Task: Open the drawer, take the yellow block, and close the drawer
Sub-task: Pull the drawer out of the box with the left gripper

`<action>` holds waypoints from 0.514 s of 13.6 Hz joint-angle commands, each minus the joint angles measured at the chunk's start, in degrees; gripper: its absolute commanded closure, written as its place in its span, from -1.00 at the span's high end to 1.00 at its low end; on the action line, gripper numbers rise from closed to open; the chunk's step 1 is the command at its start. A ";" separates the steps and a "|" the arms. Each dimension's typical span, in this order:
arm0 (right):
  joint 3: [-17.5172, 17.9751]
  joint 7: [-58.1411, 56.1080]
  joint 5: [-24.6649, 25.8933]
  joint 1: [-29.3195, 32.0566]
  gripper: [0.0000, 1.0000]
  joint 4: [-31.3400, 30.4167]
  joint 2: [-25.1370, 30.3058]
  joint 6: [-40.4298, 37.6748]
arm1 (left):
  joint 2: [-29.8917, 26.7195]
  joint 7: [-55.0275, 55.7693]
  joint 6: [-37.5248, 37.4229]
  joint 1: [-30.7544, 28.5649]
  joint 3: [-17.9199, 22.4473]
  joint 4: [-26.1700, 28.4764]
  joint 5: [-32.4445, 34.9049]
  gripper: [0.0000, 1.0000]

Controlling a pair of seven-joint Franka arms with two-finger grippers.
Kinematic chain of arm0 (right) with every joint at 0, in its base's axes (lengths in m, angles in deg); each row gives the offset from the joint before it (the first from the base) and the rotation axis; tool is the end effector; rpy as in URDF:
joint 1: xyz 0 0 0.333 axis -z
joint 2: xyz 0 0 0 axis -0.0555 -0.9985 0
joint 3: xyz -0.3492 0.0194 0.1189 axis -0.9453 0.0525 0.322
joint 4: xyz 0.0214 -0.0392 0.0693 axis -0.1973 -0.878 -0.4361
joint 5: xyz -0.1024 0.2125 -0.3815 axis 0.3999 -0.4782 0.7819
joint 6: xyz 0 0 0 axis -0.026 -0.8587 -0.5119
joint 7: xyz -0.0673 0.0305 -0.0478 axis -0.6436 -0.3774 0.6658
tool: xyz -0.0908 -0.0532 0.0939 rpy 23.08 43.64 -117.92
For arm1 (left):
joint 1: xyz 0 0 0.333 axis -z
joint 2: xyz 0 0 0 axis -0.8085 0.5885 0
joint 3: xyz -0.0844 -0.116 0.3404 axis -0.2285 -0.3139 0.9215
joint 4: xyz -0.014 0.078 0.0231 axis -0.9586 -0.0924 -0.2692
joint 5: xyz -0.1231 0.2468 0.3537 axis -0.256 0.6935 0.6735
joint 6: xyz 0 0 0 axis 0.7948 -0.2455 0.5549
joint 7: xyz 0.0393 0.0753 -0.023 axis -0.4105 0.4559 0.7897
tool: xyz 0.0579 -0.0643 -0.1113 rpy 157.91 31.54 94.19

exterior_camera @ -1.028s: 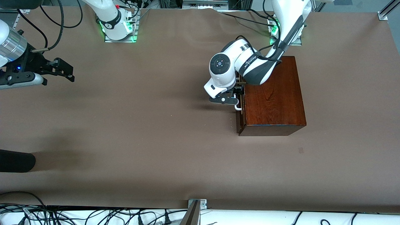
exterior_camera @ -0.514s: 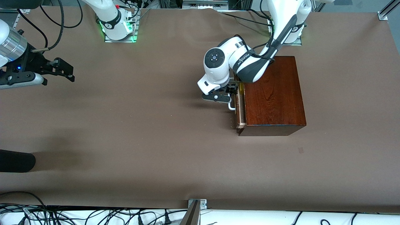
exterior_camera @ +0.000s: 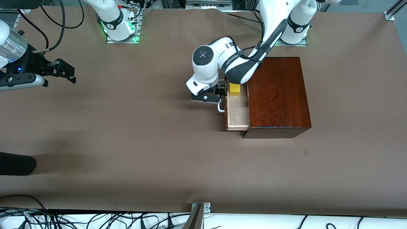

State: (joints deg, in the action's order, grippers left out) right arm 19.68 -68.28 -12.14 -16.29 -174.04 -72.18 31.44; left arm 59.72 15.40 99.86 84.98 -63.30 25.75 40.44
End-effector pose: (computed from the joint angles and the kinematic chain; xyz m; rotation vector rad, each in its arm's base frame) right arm 0.6221 0.0622 0.6161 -3.1124 -0.2143 -0.0374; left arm 0.5294 -0.5558 0.2620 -3.0695 0.1435 0.0992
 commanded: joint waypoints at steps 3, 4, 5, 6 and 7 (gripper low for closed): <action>0.01 -0.37 0.36 -0.07 1.00 0.81 -0.01 -0.71 | 3.56 1.09 1.70 2.28 -0.81 -7.33 0.03 1.00; 0.01 -0.37 0.36 -0.07 1.00 0.81 -0.01 -0.71 | 2.77 0.92 1.18 2.10 -0.81 -7.15 0.04 1.00; 0.01 -0.37 0.45 -0.07 1.00 0.81 -0.01 -0.62 | 2.59 1.00 -0.22 2.10 -0.81 -7.32 0.04 1.00; 0.01 -0.37 0.54 -0.07 1.00 0.81 -0.01 -0.62 | 2.24 0.91 -1.28 2.01 -0.81 -7.41 0.12 1.00; 0.01 -0.37 0.45 -0.07 1.00 0.81 -0.01 -0.62 | 1.02 0.91 -2.42 1.84 -0.72 -7.41 0.04 1.00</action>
State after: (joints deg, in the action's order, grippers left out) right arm 19.69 -68.28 -12.14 -16.30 -174.04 -72.18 31.44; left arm 61.77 16.13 100.04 86.82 -63.72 20.11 40.42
